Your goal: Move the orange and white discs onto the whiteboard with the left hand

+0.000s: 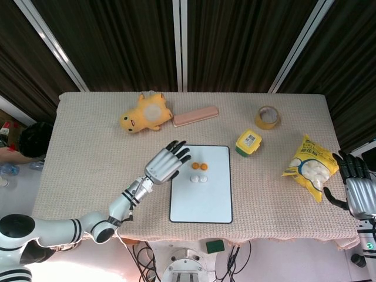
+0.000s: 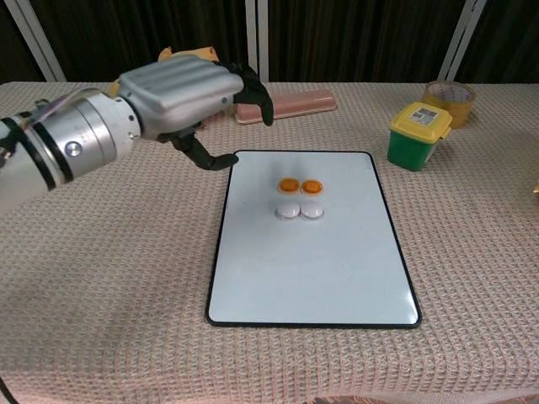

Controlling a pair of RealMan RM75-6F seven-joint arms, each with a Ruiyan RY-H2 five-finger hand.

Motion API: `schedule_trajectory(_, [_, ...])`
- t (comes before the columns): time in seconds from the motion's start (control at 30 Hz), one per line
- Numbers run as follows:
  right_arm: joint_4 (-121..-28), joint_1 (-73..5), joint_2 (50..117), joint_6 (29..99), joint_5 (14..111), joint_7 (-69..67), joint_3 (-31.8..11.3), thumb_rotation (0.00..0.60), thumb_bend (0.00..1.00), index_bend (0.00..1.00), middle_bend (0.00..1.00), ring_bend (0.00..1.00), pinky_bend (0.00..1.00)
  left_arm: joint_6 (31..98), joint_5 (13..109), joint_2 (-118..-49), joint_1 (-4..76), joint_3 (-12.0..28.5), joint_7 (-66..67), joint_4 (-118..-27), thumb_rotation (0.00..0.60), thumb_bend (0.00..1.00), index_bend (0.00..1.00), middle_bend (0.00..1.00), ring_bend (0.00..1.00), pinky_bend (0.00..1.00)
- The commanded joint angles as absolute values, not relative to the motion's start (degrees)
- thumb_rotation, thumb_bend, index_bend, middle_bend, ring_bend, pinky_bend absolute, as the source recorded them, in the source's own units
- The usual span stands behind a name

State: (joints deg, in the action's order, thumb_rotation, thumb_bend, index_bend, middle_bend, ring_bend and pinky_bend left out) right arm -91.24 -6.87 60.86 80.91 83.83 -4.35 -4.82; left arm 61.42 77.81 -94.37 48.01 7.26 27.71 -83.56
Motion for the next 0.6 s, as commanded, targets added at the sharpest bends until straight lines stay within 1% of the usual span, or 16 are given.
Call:
schedule_trajectory(0.03, [-90.04,-7.01,61.81,81.75,84.98,-5.01,-4.8,0.6,0.32,0.0,0.0,0.0,0.0,75.34,80.9,-86.62,38.32,5.07,27.08,-91.39,0.6,0.27,0.3,0.22,0.09,0.17])
schedule_trajectory(0.1, [-88.54,-7.04,62.87,82.73,86.1,-5.8,-4.8,0.6,0.32,0.0,0.0,0.0,0.0,81.61,81.52,-84.34,33.54,3.65,26.87,-92.37,0.6,0.25,0.3,0.23,0.09,0.17])
schedule_trajectory(0.17, [-87.38,-7.1,63.59,83.06,86.77,-6.24,-4.63,0.6,0.32,0.0,0.0,0.0,0.0,85.21,81.43,-82.1,29.8,1.97,26.76,-92.49,0.6,0.23,0.3,0.23,0.09,0.17])
schedule_trajectory(0.23, [-86.2,-7.21,64.17,83.1,87.27,-6.27,-4.4,0.6,0.32,0.0,0.0,0.0,0.0,87.93,81.85,-79.08,25.96,-0.44,24.58,-92.04,0.598,0.22,0.28,0.22,0.09,0.17])
schedule_trajectory(0.3, [-85.31,-7.26,64.59,82.8,87.4,-6.0,-4.09,0.6,0.31,0.0,0.0,0.0,0.0,89.98,82.54,-76.48,22.42,-2.84,20.62,-91.01,0.562,0.21,0.22,0.19,0.09,0.17])
schedule_trajectory(0.37, [-84.85,-7.31,64.77,82.35,87.41,-5.72,-3.78,0.6,0.3,0.0,0.0,0.0,0.0,91.67,83.63,-75.19,19.68,-4.68,16.72,-89.49,0.47,0.2,0.17,0.15,0.08,0.16])
schedule_trajectory(0.47, [-84.34,-7.28,65.06,82.13,87.51,-5.42,-3.44,0.6,0.29,0.0,0.0,0.0,0.0,94.16,85.86,-74.76,15.97,-7.02,12.17,-86.13,0.394,0.18,0.14,0.11,0.04,0.14])
schedule_trajectory(0.5, [-84.25,-7.21,65.16,82.19,87.56,-5.33,-3.33,0.6,0.28,0.0,0.0,0.0,0.0,95.2,86.79,-74.98,14.77,-7.53,11.04,-84.88,0.373,0.18,0.13,0.11,0.04,0.14])
schedule_trajectory(0.53, [-84.2,-7.15,65.22,82.27,87.62,-5.22,-3.27,0.6,0.28,0.0,0.0,0.0,0.0,95.8,87.52,-75.08,14.05,-7.89,10.45,-84.05,0.364,0.18,0.13,0.11,0.03,0.13])
schedule_trajectory(0.6, [-84.23,-7.03,65.23,82.37,87.82,-4.93,-3.02,0.6,0.28,0.0,0.0,0.0,0.0,96.35,88.93,-74.98,12.96,-8.46,9.62,-82.71,0.362,0.18,0.13,0.11,0.03,0.13])
